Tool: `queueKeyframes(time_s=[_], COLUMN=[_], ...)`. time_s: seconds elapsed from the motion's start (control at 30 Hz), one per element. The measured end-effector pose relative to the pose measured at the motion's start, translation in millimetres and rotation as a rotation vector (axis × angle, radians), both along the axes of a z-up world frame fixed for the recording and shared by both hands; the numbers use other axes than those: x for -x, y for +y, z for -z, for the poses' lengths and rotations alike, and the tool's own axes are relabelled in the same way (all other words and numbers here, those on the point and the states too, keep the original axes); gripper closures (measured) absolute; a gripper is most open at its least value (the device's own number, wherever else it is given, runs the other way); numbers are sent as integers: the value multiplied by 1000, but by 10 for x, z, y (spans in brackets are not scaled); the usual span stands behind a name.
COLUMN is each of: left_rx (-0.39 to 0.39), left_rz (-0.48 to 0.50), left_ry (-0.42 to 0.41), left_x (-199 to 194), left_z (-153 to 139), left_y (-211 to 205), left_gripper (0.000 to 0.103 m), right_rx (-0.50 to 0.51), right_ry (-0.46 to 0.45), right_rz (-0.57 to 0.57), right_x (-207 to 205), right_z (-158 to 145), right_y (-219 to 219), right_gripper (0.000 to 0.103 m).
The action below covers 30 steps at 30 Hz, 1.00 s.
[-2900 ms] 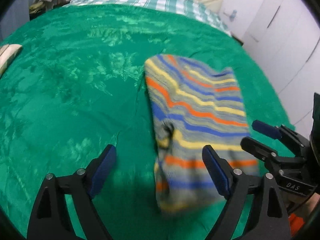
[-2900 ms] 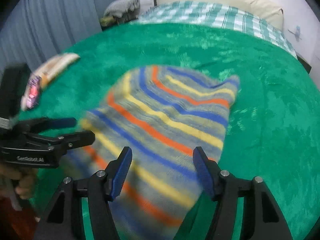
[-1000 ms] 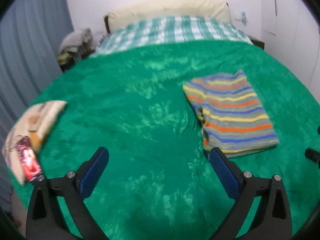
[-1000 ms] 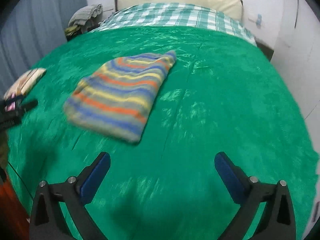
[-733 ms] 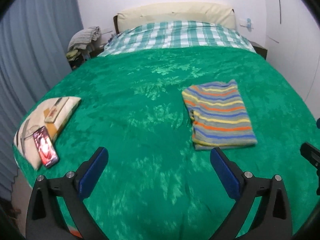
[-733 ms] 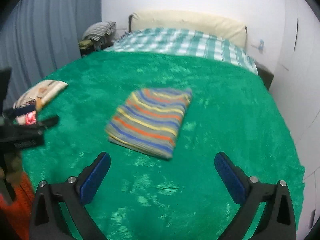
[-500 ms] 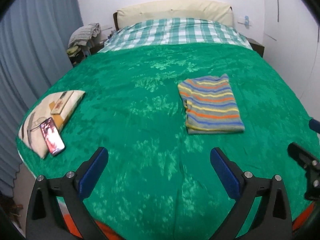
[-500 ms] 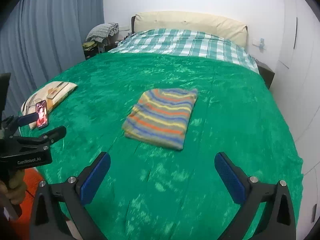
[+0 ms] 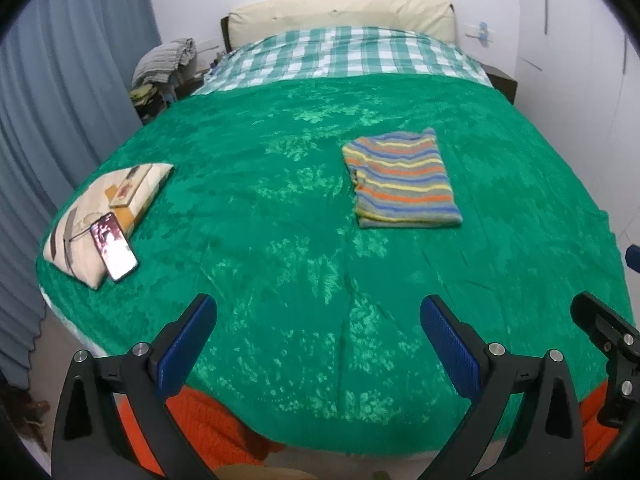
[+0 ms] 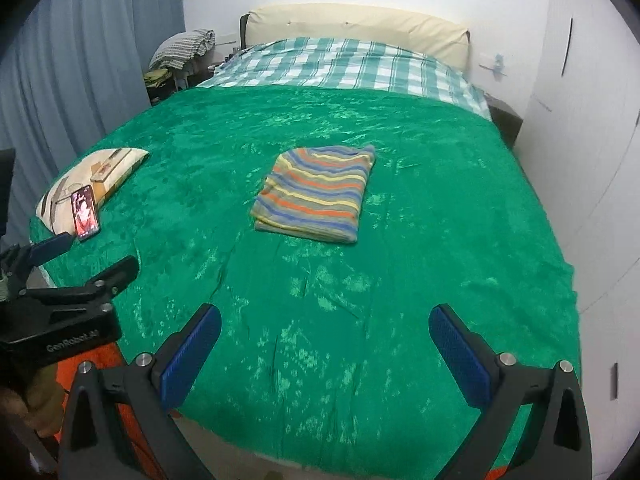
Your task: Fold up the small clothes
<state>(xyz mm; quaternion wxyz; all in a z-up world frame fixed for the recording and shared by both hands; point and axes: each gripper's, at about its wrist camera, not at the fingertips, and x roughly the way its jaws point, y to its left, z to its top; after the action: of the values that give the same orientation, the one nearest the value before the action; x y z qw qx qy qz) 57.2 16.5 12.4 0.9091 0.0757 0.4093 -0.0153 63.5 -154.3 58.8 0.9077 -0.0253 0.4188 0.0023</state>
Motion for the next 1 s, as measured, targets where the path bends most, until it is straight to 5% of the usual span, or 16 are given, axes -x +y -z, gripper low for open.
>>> queueKeyframes(time_s=[0.5,1.0], left_rx=[-24,60], left_rz=[14,59], left_ry=[11,-5], left_x=[547,593], left_z=[-261,-362], left_y=[79,34], left_gripper=[1,1], right_rx=[9,-3], right_ry=[-17,-16], right_rz=[-43,-25], right_x=[513,564], right_z=[-327,-324], right_y=[25,-25], right_gripper=[1,0])
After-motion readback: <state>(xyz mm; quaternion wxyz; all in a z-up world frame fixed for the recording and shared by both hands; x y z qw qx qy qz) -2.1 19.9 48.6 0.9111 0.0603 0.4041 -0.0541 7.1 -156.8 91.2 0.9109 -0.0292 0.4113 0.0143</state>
